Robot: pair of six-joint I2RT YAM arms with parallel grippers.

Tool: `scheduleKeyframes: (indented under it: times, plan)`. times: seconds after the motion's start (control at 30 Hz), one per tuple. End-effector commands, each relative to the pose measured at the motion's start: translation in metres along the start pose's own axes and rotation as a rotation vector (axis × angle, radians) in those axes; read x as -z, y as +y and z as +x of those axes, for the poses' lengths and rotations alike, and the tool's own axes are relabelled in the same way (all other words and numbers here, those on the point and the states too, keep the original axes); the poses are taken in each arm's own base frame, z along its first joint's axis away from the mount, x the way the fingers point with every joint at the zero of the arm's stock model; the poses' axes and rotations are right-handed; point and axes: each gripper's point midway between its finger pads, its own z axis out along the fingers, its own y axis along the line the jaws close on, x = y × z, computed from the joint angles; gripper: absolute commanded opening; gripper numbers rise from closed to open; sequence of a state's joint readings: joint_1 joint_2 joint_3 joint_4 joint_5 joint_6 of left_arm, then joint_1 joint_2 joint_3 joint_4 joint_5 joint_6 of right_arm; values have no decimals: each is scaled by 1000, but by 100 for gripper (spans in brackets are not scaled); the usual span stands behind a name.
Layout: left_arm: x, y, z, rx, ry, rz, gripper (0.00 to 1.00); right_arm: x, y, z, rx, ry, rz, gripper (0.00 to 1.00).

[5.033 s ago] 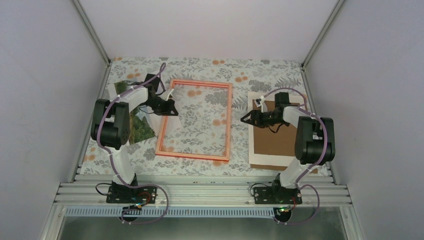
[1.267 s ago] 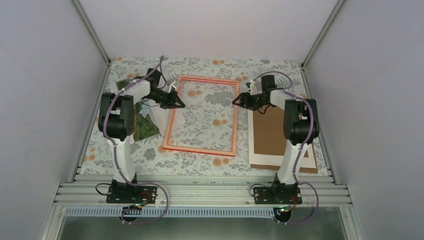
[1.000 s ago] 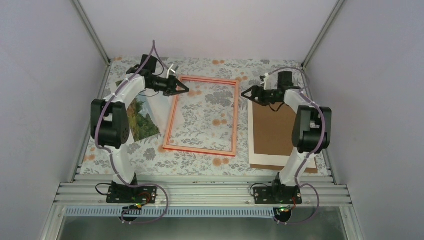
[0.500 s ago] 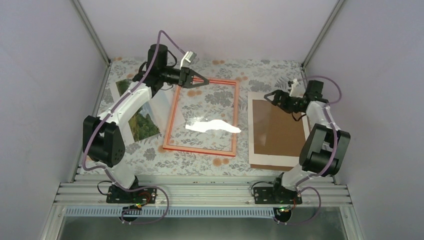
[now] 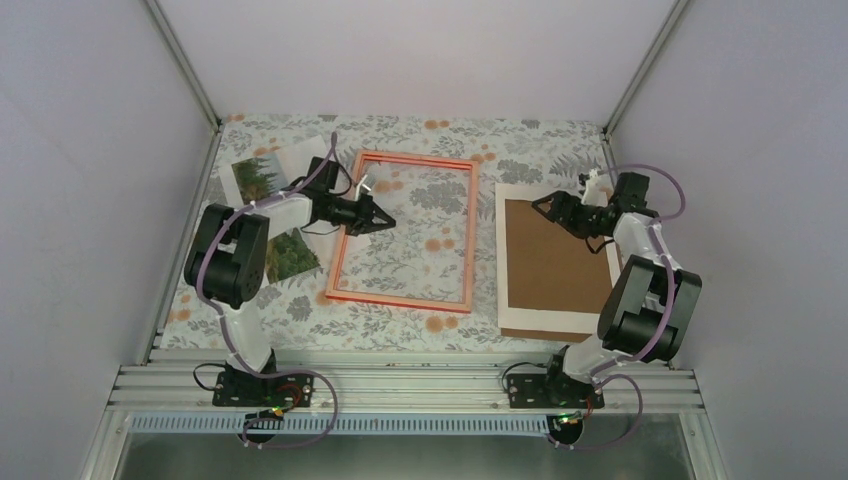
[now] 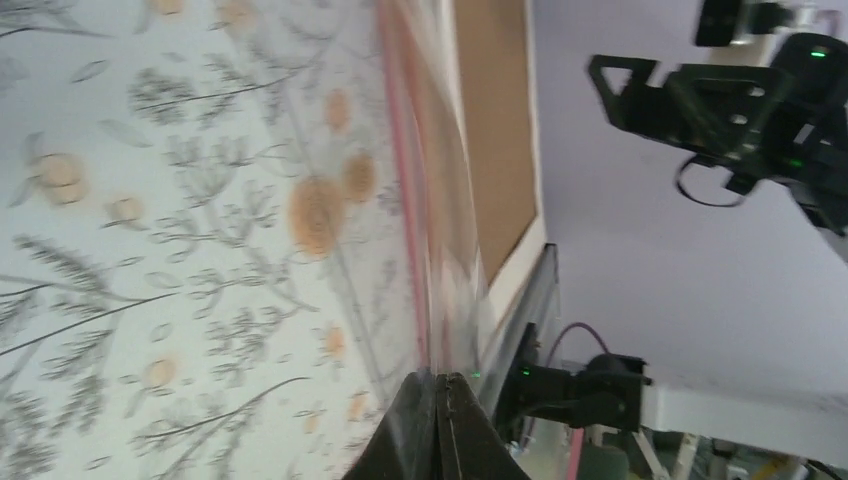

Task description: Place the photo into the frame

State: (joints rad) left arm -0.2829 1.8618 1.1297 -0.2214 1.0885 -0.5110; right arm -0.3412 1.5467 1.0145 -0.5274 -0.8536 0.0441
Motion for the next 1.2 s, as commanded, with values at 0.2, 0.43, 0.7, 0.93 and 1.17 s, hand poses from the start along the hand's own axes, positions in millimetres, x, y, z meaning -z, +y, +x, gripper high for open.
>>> scheduleKeyframes:
  times: [0.2,0.43,0.7,0.93,1.17]
  plan:
    - [7,73,-1,63,-30,-227,2,-27,24,16,77,77,-58,85]
    - [11,84,-4,89,-39,-256,2,-43,39,29,125,133,-81,84]
    - [11,89,-7,77,-29,-265,2,-51,41,34,132,158,-87,83]
    - [15,58,-12,-62,-26,-257,3,-55,39,37,126,170,-87,83]
    - [16,59,-14,-85,-37,-268,2,-60,39,37,124,180,-92,83]
